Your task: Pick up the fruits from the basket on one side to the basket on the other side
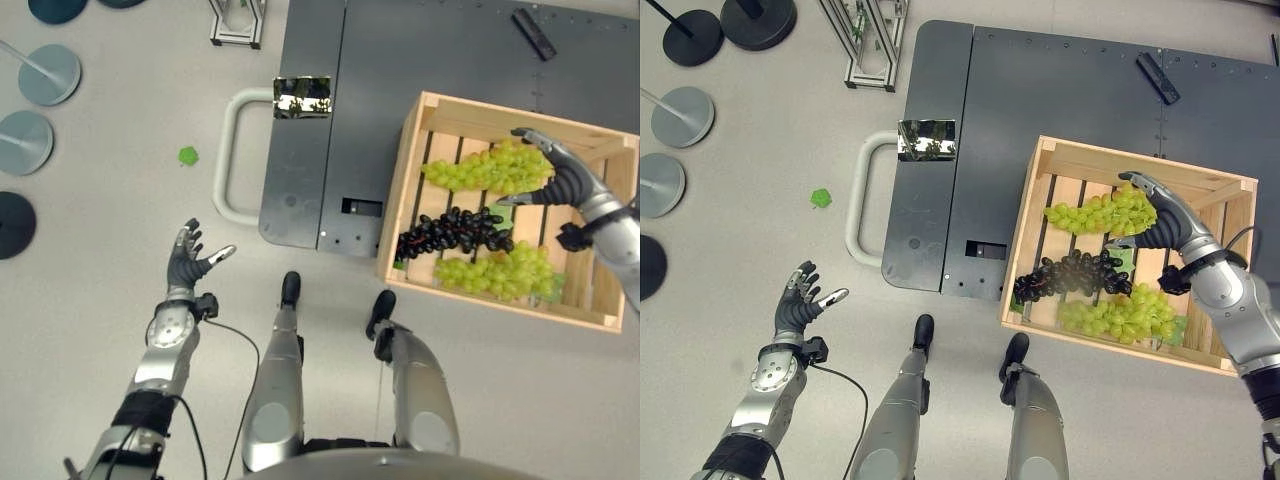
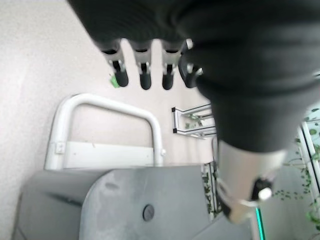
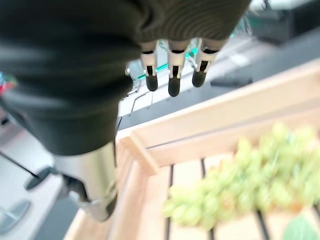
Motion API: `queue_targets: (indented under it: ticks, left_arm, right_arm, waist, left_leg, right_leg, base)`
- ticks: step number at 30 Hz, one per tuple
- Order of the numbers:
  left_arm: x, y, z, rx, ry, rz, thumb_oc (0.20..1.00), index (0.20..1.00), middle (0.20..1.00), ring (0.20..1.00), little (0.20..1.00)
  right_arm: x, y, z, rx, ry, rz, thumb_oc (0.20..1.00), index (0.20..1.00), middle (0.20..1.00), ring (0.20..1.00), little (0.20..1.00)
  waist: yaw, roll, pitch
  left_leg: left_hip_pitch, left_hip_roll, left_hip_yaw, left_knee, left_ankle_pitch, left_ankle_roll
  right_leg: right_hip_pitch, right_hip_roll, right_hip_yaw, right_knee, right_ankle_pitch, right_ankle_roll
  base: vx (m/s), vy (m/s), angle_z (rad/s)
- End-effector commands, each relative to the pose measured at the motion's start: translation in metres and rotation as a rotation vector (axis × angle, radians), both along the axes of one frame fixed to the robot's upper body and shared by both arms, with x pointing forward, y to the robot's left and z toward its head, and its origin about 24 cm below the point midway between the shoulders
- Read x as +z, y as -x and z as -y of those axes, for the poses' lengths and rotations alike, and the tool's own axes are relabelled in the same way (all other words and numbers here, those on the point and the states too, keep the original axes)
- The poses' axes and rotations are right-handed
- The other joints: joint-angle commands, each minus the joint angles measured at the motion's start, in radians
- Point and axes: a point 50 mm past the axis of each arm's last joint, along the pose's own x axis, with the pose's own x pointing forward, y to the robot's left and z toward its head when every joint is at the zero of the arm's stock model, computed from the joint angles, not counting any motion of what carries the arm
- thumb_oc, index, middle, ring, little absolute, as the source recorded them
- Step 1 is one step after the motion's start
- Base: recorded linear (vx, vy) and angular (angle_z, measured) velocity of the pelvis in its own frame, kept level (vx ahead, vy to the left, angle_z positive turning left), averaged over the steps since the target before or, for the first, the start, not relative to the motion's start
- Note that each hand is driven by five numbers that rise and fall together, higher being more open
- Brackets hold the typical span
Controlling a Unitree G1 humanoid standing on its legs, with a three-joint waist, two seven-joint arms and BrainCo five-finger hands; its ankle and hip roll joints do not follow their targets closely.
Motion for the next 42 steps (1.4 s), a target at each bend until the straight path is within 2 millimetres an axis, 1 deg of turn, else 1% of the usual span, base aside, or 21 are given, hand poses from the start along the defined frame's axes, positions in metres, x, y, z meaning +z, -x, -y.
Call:
queue_targets:
  ticks: [1,2,4,8,12,18,24,27,29,32,35,37,40,41,42]
  left_arm:
    - [0.011,0.004,-0.004,0.016,-0.046,0.067,1.0,1.0,1.0,1.0,1.0]
    - [0.01,0.004,-0.004,0.015,-0.049,0.064,1.0,1.0,1.0,1.0,1.0]
    - [0.011,0.004,-0.004,0.014,-0.052,0.066,1.0,1.0,1.0,1.0,1.0]
    - [0.015,0.003,-0.005,0.018,-0.062,0.074,1.0,1.0,1.0,1.0,1.0]
    - [0.015,0.003,-0.006,0.019,-0.069,0.073,1.0,1.0,1.0,1.0,1.0]
    - [0.019,0.002,-0.007,0.031,-0.07,0.084,1.0,1.0,1.0,1.0,1.0]
    - [0.023,-0.005,-0.004,0.034,-0.066,0.1,1.0,1.0,1.0,1.0,1.0]
    - [0.024,-0.006,-0.002,0.033,-0.054,0.104,1.0,1.0,1.0,1.0,1.0]
    - [0.025,-0.007,-0.002,0.032,-0.056,0.109,1.0,1.0,1.0,1.0,1.0]
    - [0.026,-0.008,-0.002,0.029,-0.06,0.108,1.0,1.0,1.0,1.0,1.0]
    - [0.025,-0.008,-0.004,0.026,-0.067,0.103,1.0,1.0,1.0,1.0,1.0]
    - [0.026,-0.008,-0.004,0.016,-0.075,0.098,1.0,1.0,1.0,1.0,1.0]
    - [0.025,-0.008,-0.004,0.015,-0.075,0.092,1.0,1.0,1.0,1.0,1.0]
    - [0.024,-0.007,-0.004,0.004,-0.083,0.086,1.0,1.0,1.0,1.0,1.0]
    - [0.024,-0.007,-0.004,-0.001,-0.087,0.083,1.0,1.0,1.0,1.0,1.0]
  right_arm:
    - [0.013,-0.004,-0.012,0.018,0.124,0.068,1.0,1.0,1.0,1.0,1.0]
    - [0.011,-0.006,-0.012,0.006,0.173,0.062,1.0,1.0,1.0,1.0,1.0]
    - [0.01,-0.008,-0.013,0.003,0.185,0.055,1.0,1.0,1.0,1.0,1.0]
    - [0.012,-0.011,-0.022,0.027,0.239,0.058,1.0,1.0,1.0,1.0,1.0]
    - [0.008,-0.013,-0.027,0.043,0.276,0.022,1.0,1.0,1.0,1.0,1.0]
    - [0.005,-0.021,-0.042,0.087,0.335,-0.025,1.0,1.0,1.0,1.0,1.0]
    - [-0.005,-0.037,-0.057,0.118,0.365,-0.076,1.0,1.0,1.0,1.0,1.0]
    - [-0.013,-0.04,-0.058,0.119,0.371,-0.127,1.0,1.0,1.0,1.0,1.0]
    - [-0.016,-0.042,-0.056,0.111,0.387,-0.155,1.0,1.0,1.0,1.0,1.0]
    - [-0.025,-0.046,-0.052,0.091,0.405,-0.225,1.0,1.0,1.0,1.0,1.0]
    - [-0.029,-0.047,-0.049,0.084,0.459,-0.294,1.0,1.0,1.0,1.0,1.0]
    - [-0.029,-0.047,-0.042,0.066,0.512,-0.356,1.0,1.0,1.0,1.0,1.0]
    - [-0.03,-0.047,-0.039,0.058,0.537,-0.378,1.0,1.0,1.0,1.0,1.0]
    - [-0.033,-0.044,-0.031,0.041,0.571,-0.43,1.0,1.0,1.0,1.0,1.0]
    - [-0.031,-0.043,-0.03,0.039,0.589,-0.443,1.0,1.0,1.0,1.0,1.0]
  waist:
    - [-0.012,-0.034,-0.032]
    - [-0.009,-0.036,-0.027]
    - [-0.007,-0.037,-0.024]
    - [-0.004,-0.041,-0.013]
    - [0.0,-0.042,-0.011]
    - [0.009,-0.047,-0.01]
    - [0.013,-0.052,-0.01]
    - [0.014,-0.054,-0.01]
    - [0.015,-0.054,-0.01]
    - [0.018,-0.054,-0.01]
    - [0.018,-0.055,-0.01]
    - [0.019,-0.056,-0.01]
    - [0.017,-0.056,-0.01]
    - [0.019,-0.057,-0.01]
    - [0.019,-0.058,-0.01]
  left_leg:
    - [-0.019,-0.009,0.022,0.118,-0.089,0.023]
    - [-0.024,-0.01,0.022,0.123,-0.092,0.025]
    - [-0.027,-0.011,0.021,0.124,-0.093,0.027]
    - [-0.041,-0.013,0.018,0.125,-0.091,0.027]
    - [-0.063,-0.015,0.011,0.126,-0.088,0.027]
    - [-0.108,-0.02,0.007,0.143,-0.093,0.029]
    - [-0.158,-0.023,0.002,0.174,-0.098,0.032]
    - [-0.166,-0.022,-0.003,0.173,-0.098,0.032]
    - [-0.168,-0.022,-0.005,0.174,-0.098,0.033]
    - [-0.164,-0.022,-0.005,0.178,-0.105,0.033]
    - [-0.164,-0.022,-0.006,0.178,-0.106,0.032]
    - [-0.168,-0.022,-0.009,0.175,-0.099,0.032]
    - [-0.168,-0.022,-0.01,0.173,-0.098,0.031]
    - [-0.161,-0.022,-0.013,0.171,-0.102,0.03]
    - [-0.161,-0.023,-0.014,0.169,-0.101,0.029]
  right_leg:
    - [0.039,-0.01,0.028,-0.078,0.005,0.095]
    - [0.034,-0.009,0.03,-0.076,0.005,0.095]
    - [0.03,-0.008,0.032,-0.075,0.005,0.095]
    - [0.017,-0.006,0.033,-0.067,0.002,0.094]
    - [-0.002,-0.008,0.025,-0.06,-0.001,0.093]
    - [-0.051,-0.01,0.023,-0.034,-0.006,0.091]
    - [-0.091,-0.008,0.024,-0.018,-0.009,0.088]
    - [-0.103,-0.009,0.022,-0.014,-0.01,0.086]
    - [-0.106,-0.009,0.025,-0.011,-0.011,0.085]
    - [-0.106,-0.01,0.025,0.0,-0.019,0.084]
    - [-0.107,-0.008,0.028,0.001,-0.021,0.082]
    - [-0.113,-0.009,0.023,0.002,-0.017,0.081]
    - [-0.114,-0.009,0.022,0.003,-0.017,0.081]
    - [-0.109,-0.01,0.021,0.004,-0.023,0.081]
    - [-0.108,-0.01,0.02,0.004,-0.022,0.081]
  base:
    - [0.0,0.0,0.0]
    - [0.0,0.0,0.0]
    - [0.0,0.0,0.0]
    - [0.0,0.0,0.0]
    - [0.0,0.0,0.0]
    - [0.0,-0.002,0.01]
    - [0.0,-0.012,0.02]
    - [0.0,0.0,0.0]
    - [0.0,0.0,0.0]
    - [0.0,-0.006,0.02]
    - [0.0,0.0,0.0]
    - [0.0,0.0,0.0]
    - [0.0,0.0,0.0]
    - [0.0,0.0,0.0]
    - [0.0,0.0,0.0]
